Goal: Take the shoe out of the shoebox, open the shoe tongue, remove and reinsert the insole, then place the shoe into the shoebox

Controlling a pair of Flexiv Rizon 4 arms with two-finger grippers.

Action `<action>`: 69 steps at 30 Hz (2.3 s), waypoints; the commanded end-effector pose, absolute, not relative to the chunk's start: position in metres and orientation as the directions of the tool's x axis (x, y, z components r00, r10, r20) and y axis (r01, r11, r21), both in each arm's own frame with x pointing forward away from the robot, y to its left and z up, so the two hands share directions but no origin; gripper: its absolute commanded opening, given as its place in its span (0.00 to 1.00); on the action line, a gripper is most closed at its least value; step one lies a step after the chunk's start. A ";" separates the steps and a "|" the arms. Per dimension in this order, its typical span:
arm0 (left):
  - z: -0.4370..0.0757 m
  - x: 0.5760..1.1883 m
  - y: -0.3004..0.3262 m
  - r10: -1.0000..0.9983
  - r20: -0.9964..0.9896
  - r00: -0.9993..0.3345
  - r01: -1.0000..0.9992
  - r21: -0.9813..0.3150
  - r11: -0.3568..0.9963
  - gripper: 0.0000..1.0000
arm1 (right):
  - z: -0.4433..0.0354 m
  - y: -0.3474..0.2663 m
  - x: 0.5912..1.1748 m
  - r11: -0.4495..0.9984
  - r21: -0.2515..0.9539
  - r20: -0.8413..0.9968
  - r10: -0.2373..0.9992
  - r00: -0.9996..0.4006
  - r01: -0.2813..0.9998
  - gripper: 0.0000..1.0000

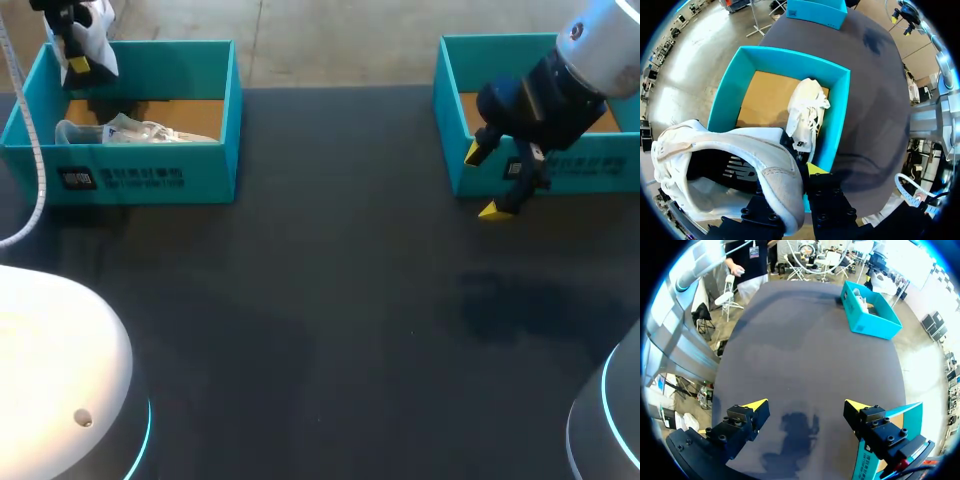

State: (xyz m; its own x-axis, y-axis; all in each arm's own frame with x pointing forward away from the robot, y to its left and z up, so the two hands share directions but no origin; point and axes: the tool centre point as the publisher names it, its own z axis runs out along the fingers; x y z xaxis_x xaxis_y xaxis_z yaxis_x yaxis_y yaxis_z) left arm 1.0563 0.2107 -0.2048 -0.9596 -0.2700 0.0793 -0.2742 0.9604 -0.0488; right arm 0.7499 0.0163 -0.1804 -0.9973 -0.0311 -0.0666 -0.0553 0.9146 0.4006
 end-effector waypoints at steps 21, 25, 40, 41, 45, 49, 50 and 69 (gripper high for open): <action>-0.172 1.050 0.219 0.718 0.005 -0.696 0.697 0.245 0.674 0.00 | -0.181 0.017 0.751 0.916 0.398 -0.065 -0.030 -0.997 -0.054 1.00; -0.172 1.050 0.219 0.718 0.005 -0.696 0.697 0.245 0.674 0.00 | -0.181 0.017 0.751 0.916 0.398 -0.065 -0.030 -0.997 -0.054 1.00; -0.171 1.056 0.223 0.762 0.037 -0.647 0.753 0.192 0.630 0.00 | -0.181 0.017 0.751 0.916 0.398 -0.065 -0.030 -0.997 -0.054 1.00; -0.168 1.059 0.228 0.763 0.042 -0.645 0.758 0.161 0.632 0.00 | -0.181 0.017 0.751 0.916 0.398 -0.065 -0.030 -0.997 -0.054 1.00; -0.164 1.069 0.238 0.788 0.112 -0.606 0.795 0.120 0.594 0.00 | -0.181 0.017 0.751 0.916 0.398 -0.065 -0.030 -0.997 -0.054 1.00; -0.161 1.078 0.248 0.812 0.199 -0.549 0.835 0.091 0.542 0.00 | -0.181 0.017 0.751 0.916 0.398 -0.065 -0.030 -0.997 -0.054 1.00; -0.161 1.080 0.249 0.821 0.200 -0.535 0.844 0.081 0.530 0.00 | -0.181 0.017 0.751 0.916 0.398 -0.065 -0.030 -0.997 -0.054 1.00; -0.154 1.125 0.295 0.990 0.119 -0.072 0.997 0.021 0.070 0.00 | -0.181 0.017 0.751 0.916 0.398 -0.065 -0.030 -0.997 -0.054 1.00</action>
State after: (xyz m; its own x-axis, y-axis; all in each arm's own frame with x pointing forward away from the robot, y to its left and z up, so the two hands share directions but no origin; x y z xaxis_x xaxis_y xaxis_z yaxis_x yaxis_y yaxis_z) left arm 1.1235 0.2911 -0.1550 -0.0753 0.9874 0.1392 0.9971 0.0726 0.0244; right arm 0.7499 0.0163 -0.1804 -0.9973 -0.0310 -0.0666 -0.0551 0.9146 0.4006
